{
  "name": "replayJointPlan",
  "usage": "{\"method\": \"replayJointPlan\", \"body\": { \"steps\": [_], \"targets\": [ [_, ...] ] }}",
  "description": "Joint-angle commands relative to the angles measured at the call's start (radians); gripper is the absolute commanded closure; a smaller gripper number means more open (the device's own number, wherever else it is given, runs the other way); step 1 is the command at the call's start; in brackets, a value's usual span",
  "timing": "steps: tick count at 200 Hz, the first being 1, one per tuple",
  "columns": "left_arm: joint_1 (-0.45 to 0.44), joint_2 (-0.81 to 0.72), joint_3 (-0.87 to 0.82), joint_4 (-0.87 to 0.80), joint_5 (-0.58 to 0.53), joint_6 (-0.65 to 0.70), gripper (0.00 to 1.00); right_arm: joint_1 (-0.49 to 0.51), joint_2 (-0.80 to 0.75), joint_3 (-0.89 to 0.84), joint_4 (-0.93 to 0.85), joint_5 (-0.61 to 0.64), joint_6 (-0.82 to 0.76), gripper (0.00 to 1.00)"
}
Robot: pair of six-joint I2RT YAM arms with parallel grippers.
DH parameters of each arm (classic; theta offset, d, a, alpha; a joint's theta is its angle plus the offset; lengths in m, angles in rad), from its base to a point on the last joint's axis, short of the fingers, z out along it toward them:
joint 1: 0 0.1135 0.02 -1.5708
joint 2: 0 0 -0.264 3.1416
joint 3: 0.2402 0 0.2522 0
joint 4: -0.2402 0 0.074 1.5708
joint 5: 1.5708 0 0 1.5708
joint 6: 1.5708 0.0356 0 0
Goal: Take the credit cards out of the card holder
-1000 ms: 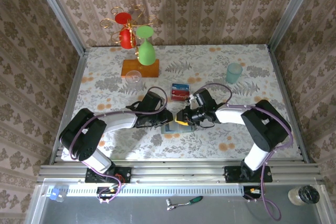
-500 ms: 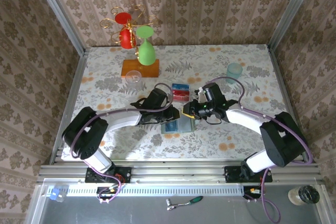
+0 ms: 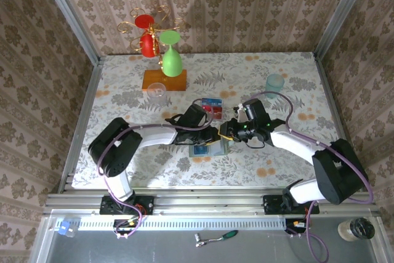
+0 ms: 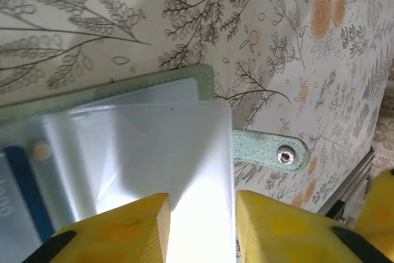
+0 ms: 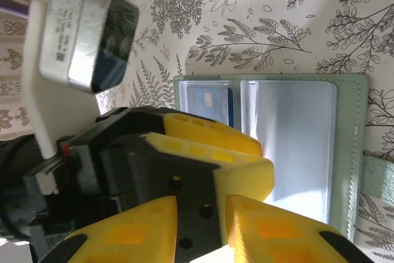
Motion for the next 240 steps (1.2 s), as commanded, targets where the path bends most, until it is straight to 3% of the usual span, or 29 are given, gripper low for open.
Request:
{"method": "replayJointPlan", "body": {
  "steps": [1,88,175,240],
  "targets": [
    [-0.008,0.029,0.037,0.023,0.027,-0.002,0.65,-0.007,-0.041,-0.009,-0.036,0.022,-0.022,0.72],
    [-0.004,0.066,0.049,0.056,0.052,-0.004,0.65,-0.009,-0.063,-0.023,-0.053,0.032,-0.016,0.71],
    [0.071,-0.113,-0.102,0.056,0.013,0.01,0.7,0.005,-0.002,-0.01,0.021,-0.001,0.022,0.71],
    [0.128,-0.256,-0.237,0.027,-0.027,0.02,0.72,0.067,0.145,0.048,0.048,-0.008,0.032,0.71]
  ]
}}
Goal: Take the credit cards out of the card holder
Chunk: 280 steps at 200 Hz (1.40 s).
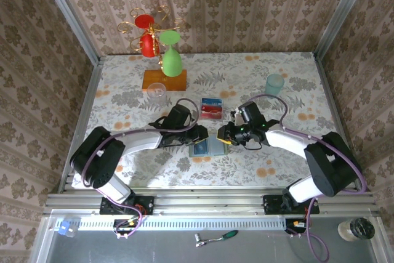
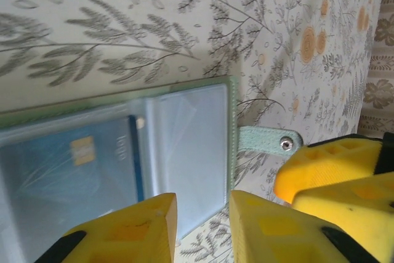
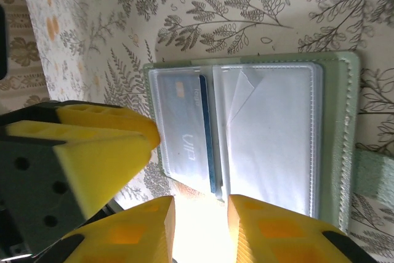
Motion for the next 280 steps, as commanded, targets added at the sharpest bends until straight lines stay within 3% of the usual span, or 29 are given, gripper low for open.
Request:
{"method": "replayJointPlan", "body": {
  "steps": [1,140,280],
  "targets": [
    [0.022,-0.056,-0.049,-0.018,-0.028,0.018,0.72,0.026,0.044,0.046,0.028,-0.014,0.015,0.71],
    [0.076,-0.052,-0.148,0.005,-0.001,0.031,0.97,0.118,0.206,0.143,0.047,-0.004,0.033,0.72],
    [0.094,-0.013,-0.173,0.012,0.006,0.044,1.0,0.139,0.291,0.197,0.025,0.007,0.013,0.72]
  ]
}}
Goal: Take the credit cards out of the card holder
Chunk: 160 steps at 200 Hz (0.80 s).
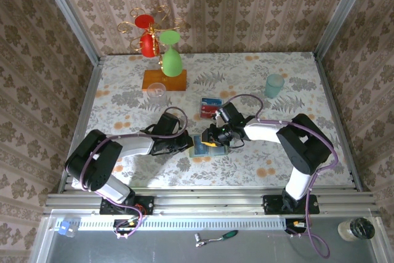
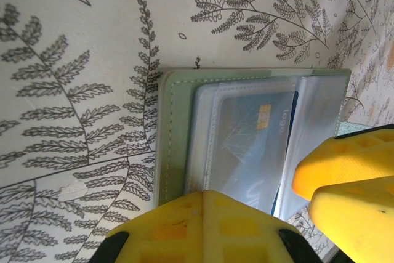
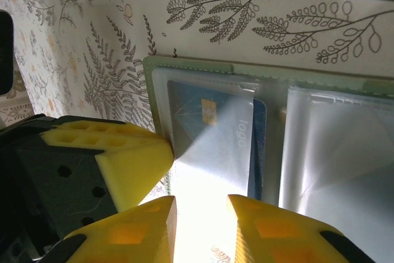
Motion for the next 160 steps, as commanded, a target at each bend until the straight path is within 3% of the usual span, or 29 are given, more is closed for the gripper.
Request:
{"method": "replayJointPlan", "body": {
  "steps": [1,69,160],
  "targets": [
    [0.008,0.014,-0.017,-0.004,0.008,0.017,1.0,0.007,0.025,0.03,-0.023,0.008,-0.009,0.72],
    [0.01,0.011,-0.012,-0.02,0.007,0.02,1.0,0.012,0.034,0.046,-0.105,0.07,-0.06,0.73],
    [0.009,0.009,-0.011,-0.024,0.006,0.019,1.0,0.024,0.06,0.052,-0.059,0.022,-0.057,0.76]
  ]
}}
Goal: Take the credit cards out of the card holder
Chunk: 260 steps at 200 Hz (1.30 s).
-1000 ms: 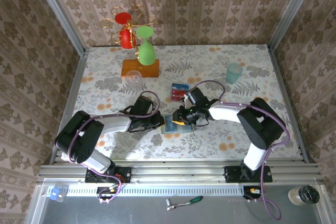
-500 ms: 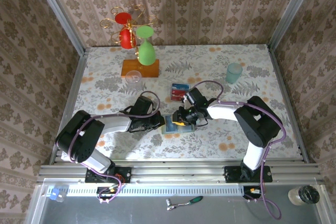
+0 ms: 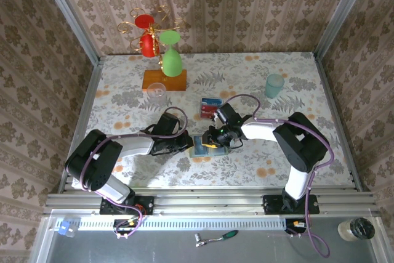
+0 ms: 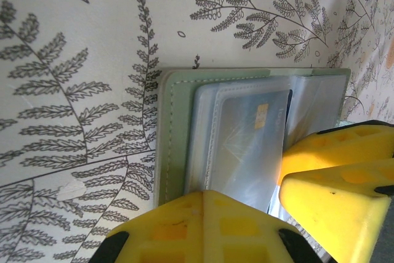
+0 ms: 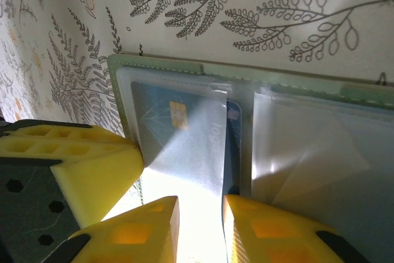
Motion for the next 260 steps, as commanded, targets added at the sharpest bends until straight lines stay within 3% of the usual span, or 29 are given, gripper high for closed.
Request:
{"method": "replayJointPlan", "body": {
  "steps": [1,56,145,260],
  "targets": [
    [0.009,0.009,-0.011,-0.023,0.003,0.019,1.0,0.011,0.024,0.017,0.01,-0.016,-0.015,0.76],
    [0.008,0.01,-0.012,-0.023,0.002,0.019,1.0,0.013,0.03,0.023,0.023,-0.031,-0.013,0.77],
    [0.011,0.01,-0.011,-0.026,0.002,0.022,1.0,0.016,0.006,0.063,-0.184,0.107,-0.077,0.75],
    [-0.01,-0.06,0.046,-0.089,-0.018,0.026,1.0,0.022,-0.044,0.072,-0.198,0.108,-0.077,0.74]
  ]
}}
